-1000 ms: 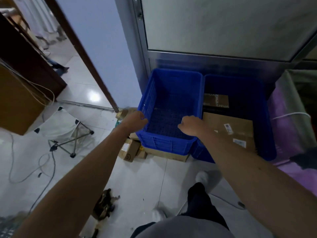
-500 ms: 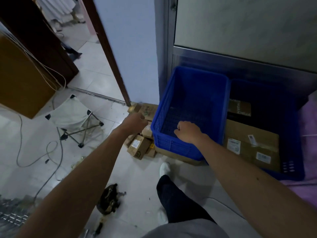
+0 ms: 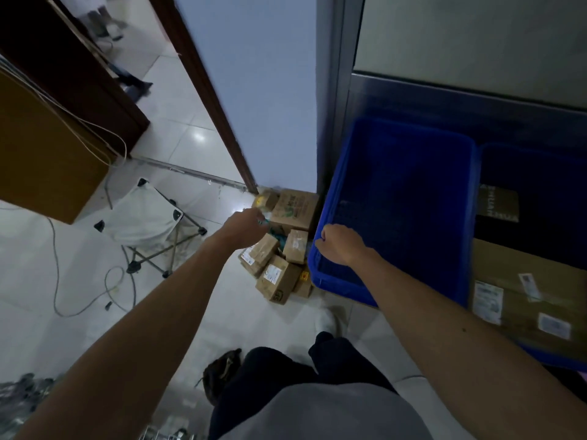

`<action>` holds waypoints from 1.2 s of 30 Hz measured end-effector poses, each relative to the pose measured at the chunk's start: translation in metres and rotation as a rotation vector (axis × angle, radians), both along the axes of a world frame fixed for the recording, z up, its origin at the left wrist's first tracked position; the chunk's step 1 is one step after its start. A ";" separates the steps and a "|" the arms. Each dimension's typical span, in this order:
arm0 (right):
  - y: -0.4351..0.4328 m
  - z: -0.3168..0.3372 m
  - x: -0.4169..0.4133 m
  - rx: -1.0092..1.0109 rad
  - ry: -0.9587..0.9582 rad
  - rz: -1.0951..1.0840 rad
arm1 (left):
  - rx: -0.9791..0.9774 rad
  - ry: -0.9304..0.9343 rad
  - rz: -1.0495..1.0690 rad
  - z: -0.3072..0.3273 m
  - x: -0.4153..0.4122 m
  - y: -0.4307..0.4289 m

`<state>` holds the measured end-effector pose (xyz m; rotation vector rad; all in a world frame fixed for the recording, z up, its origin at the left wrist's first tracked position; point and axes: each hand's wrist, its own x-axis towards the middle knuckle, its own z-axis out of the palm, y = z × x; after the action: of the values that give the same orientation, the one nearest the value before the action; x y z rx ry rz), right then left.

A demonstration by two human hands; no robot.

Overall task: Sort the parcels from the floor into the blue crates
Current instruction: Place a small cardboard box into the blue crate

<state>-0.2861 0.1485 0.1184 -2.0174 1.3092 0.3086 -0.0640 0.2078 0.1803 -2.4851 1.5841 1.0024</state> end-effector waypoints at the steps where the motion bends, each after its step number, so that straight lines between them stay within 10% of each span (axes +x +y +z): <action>1: -0.004 -0.002 0.007 0.008 0.003 0.000 | 0.016 0.004 -0.003 -0.002 0.006 -0.004; 21: -0.023 -0.091 0.174 0.074 0.068 -0.391 | 0.296 0.231 -0.219 -0.135 0.174 -0.122; 36: -0.071 -0.374 0.216 0.255 0.199 -0.735 | 0.331 0.479 0.106 -0.419 0.211 -0.167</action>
<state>-0.0698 0.0774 -0.2551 -1.2104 1.9189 0.3082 0.1470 0.0406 -0.2388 -2.2257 1.2386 1.8142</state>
